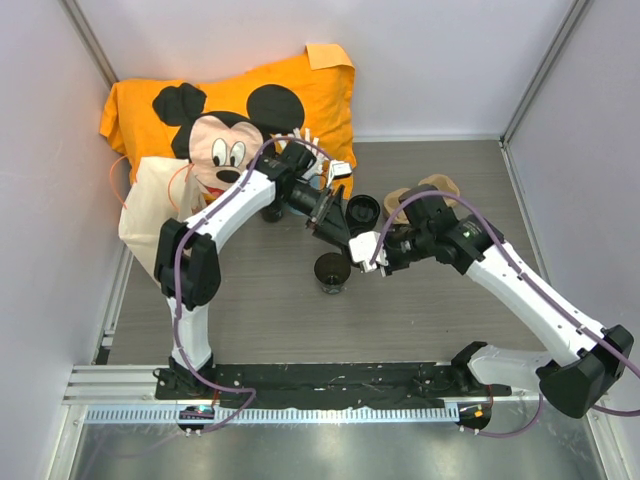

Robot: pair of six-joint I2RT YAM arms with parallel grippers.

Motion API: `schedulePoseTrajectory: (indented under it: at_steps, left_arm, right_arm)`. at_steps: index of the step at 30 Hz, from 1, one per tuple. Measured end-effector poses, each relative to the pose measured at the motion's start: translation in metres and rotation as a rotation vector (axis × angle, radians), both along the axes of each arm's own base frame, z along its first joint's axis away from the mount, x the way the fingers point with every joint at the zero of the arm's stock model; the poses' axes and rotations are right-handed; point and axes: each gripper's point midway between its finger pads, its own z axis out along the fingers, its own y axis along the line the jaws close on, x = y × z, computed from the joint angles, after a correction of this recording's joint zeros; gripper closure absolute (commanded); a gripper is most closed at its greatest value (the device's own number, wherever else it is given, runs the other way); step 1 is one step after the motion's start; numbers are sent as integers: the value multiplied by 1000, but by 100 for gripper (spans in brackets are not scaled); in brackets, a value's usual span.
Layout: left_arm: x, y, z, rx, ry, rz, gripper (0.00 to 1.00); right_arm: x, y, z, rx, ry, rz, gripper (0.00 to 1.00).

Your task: Pack the takeout coffee

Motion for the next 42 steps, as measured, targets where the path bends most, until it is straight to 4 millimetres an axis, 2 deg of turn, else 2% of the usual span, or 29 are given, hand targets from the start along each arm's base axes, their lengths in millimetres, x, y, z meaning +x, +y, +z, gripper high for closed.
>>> schedulePoseTrajectory:
  at_steps: [3,6,10,12,15,17,19,22,26,28,31,37,42]
  left_arm:
    - [14,10,-1,19,-24,46,22]
    - [37,28,2,54,-106,124,19]
    - [64,63,28,75,-296,276,5]
    - [70,85,42,77,-415,368,0]
    - [72,116,58,93,-581,499,0]
    - [71,125,61,95,-676,544,0]
    - [66,129,55,99,-734,557,0]
    - [65,132,34,117,-780,559,0]
    - [64,138,1,169,-778,556,0]
    - [63,141,-8,192,-778,552,0]
    - [63,144,-7,202,-802,558,0]
    - [57,152,3,201,-857,578,0]
    - [55,160,-8,227,-833,600,3]
  right_arm:
    - [-2,0,8,12,11,-6,98]
    - [-3,2,17,29,24,-20,98]
    - [-3,11,21,30,56,-43,98]
    - [0,17,18,15,85,-63,98]
    - [5,28,10,-26,134,-96,98]
    - [10,39,4,-63,175,-126,98]
    - [13,49,-2,-96,212,-154,98]
    - [14,59,-13,-130,264,-186,99]
    - [8,60,-27,-172,331,-235,99]
    - [8,60,-28,-175,339,-253,99]
    - [8,58,-35,-179,355,-283,99]
    - [3,52,-69,-212,415,-355,99]
    - [7,58,-69,-177,423,-383,99]
